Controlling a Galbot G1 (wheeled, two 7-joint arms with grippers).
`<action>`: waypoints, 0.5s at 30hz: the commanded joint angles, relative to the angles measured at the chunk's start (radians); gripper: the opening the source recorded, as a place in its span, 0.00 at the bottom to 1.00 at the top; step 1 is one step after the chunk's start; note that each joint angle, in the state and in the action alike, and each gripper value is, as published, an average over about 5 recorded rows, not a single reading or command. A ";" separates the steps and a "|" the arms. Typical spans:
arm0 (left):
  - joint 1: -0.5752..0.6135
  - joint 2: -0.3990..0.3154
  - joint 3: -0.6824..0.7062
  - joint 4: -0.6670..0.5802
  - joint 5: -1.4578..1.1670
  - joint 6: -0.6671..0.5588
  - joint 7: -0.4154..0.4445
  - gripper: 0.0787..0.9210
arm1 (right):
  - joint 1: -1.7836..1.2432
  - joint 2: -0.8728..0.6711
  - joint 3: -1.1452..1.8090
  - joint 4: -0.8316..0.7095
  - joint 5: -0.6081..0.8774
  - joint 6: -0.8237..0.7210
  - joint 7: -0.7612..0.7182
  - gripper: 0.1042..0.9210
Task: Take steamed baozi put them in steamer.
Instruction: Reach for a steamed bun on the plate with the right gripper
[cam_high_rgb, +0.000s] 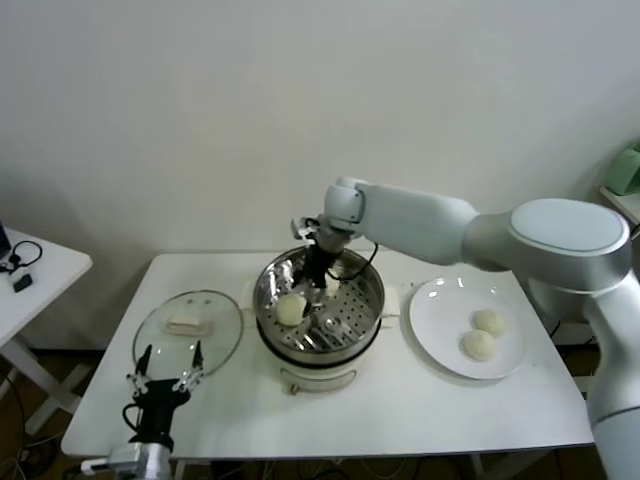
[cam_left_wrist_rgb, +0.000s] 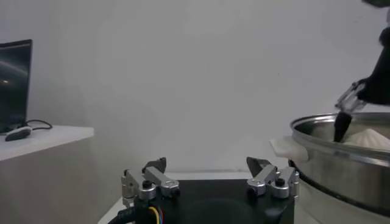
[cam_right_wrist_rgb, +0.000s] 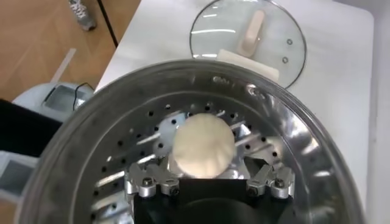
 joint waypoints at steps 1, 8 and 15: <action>-0.007 -0.002 0.004 0.004 0.003 0.004 -0.001 0.88 | 0.194 -0.189 -0.040 0.133 0.015 0.064 -0.110 0.88; -0.014 0.005 0.000 0.009 -0.007 0.011 -0.008 0.88 | 0.241 -0.423 -0.052 0.236 -0.112 0.118 -0.166 0.88; -0.011 0.006 -0.005 0.014 -0.006 0.013 -0.012 0.88 | 0.036 -0.625 0.088 0.247 -0.389 0.190 -0.190 0.88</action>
